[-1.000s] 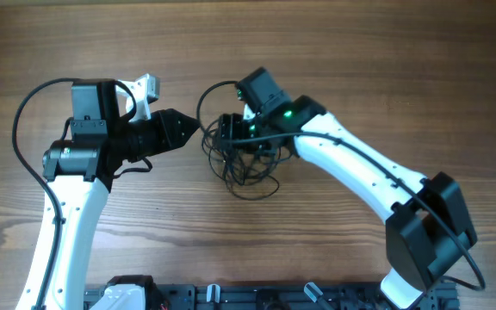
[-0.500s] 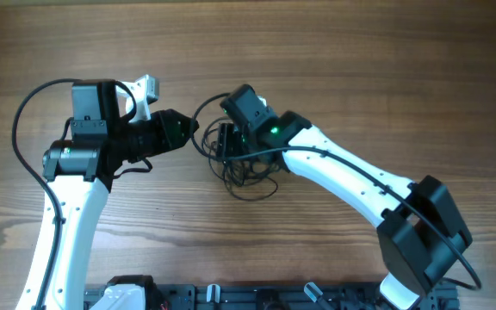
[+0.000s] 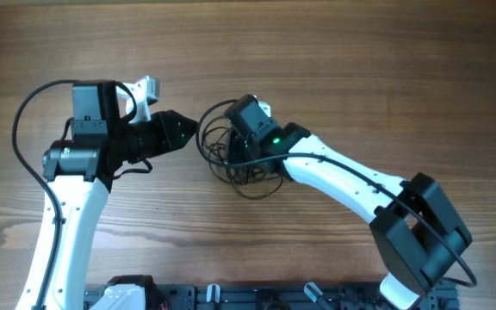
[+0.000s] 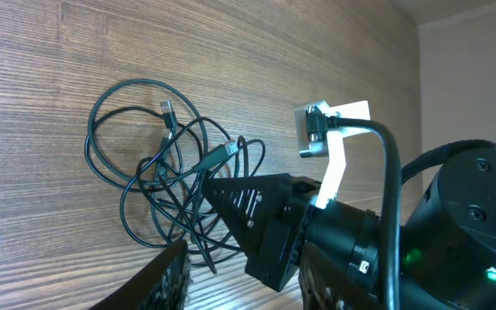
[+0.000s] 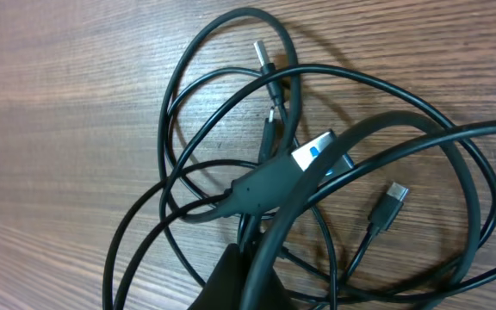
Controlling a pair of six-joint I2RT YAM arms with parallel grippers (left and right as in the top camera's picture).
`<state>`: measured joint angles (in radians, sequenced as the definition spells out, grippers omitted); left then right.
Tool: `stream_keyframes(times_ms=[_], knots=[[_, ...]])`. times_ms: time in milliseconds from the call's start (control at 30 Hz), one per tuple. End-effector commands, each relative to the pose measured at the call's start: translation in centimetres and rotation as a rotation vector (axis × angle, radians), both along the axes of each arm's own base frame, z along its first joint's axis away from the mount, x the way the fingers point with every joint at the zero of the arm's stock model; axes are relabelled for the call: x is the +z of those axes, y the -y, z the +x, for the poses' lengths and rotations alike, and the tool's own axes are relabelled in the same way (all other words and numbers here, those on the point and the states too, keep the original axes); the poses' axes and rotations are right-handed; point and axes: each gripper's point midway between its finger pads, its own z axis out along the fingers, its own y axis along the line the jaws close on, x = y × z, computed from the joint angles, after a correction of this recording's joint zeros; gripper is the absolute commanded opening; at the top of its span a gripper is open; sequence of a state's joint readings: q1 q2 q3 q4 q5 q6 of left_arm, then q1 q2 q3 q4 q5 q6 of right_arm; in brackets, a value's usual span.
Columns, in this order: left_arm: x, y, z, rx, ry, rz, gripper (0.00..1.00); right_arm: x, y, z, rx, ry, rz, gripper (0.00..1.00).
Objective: Untangle cables
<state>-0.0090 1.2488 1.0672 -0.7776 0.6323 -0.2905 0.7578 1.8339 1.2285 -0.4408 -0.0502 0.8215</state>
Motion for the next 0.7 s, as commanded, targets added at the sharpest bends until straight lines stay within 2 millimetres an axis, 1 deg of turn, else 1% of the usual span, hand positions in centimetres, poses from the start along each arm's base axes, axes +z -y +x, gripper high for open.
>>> stream_keyframes(times_ms=[0, 33, 100, 167, 200, 233, 333, 367, 400, 433, 500, 533, 600, 667], knots=[[0.9, -0.3, 0.2, 0.011, 0.027, 0.007, 0.43, 2.7, -1.5, 0.3, 0.152, 0.053, 0.007, 0.04], [0.9, -0.3, 0.2, 0.011, 0.026, 0.007, 0.43, 5.0, -1.7, 0.5, 0.194, 0.094, 0.002, 0.04], [0.9, -0.3, 0.2, 0.011, 0.026, 0.007, 0.43, 8.8, -1.9, 0.7, 0.26, 0.168, 0.003, 0.04], [0.9, -0.3, 0.2, 0.011, 0.026, 0.007, 0.44, 13.1, -1.8, 0.8, 0.332, 0.261, 0.003, 0.04], [0.9, -0.3, 0.2, 0.011, 0.026, 0.007, 0.44, 14.9, -1.8, 0.8, 0.356, 0.301, 0.005, 0.04], [0.9, -0.3, 0.2, 0.011, 0.026, 0.007, 0.44, 17.3, -1.7, 0.7, 0.388, 0.355, 0.01, 0.04], [0.9, -0.2, 0.1, 0.01, 0.023, 0.004, 0.45, 24.4, -1.1, 0.0, 0.448, 0.514, 0.036, 0.04], [0.9, -0.1, 0.1, 0.006, 0.023, -0.001, 0.45, 26.0, -0.9, -0.2, 0.454, 0.552, 0.047, 0.04], [1.0, 0.1, 0.0, -0.005, 0.021, -0.017, 0.45, 28.5, -0.5, -0.6, 0.46, 0.614, 0.066, 0.04], [1.3, 0.6, -0.2, -0.025, 0.022, -0.044, 0.45, 30.3, -0.1, -1.0, 0.453, 0.655, 0.083, 0.04], [2.2, 1.6, -0.7, -0.074, 0.027, -0.11, 0.45, 33.5, 0.8, -1.9, 0.436, 0.727, 0.12, 0.04], [2.6, 2.1, -1.0, -0.104, 0.037, -0.138, 0.45, 34.7, 1.3, -2.3, 0.43, 0.757, 0.138, 0.04], [3.4, 2.9, -1.5, -0.175, 0.075, -0.175, 0.45, 36.7, 2.1, -3.2, 0.422, 0.806, 0.162, 0.04], [3.7, 3.5, -1.8, -0.214, 0.095, -0.189, 0.44, 37.9, 2.7, -3.8, 0.415, 0.835, 0.18, 0.04]])
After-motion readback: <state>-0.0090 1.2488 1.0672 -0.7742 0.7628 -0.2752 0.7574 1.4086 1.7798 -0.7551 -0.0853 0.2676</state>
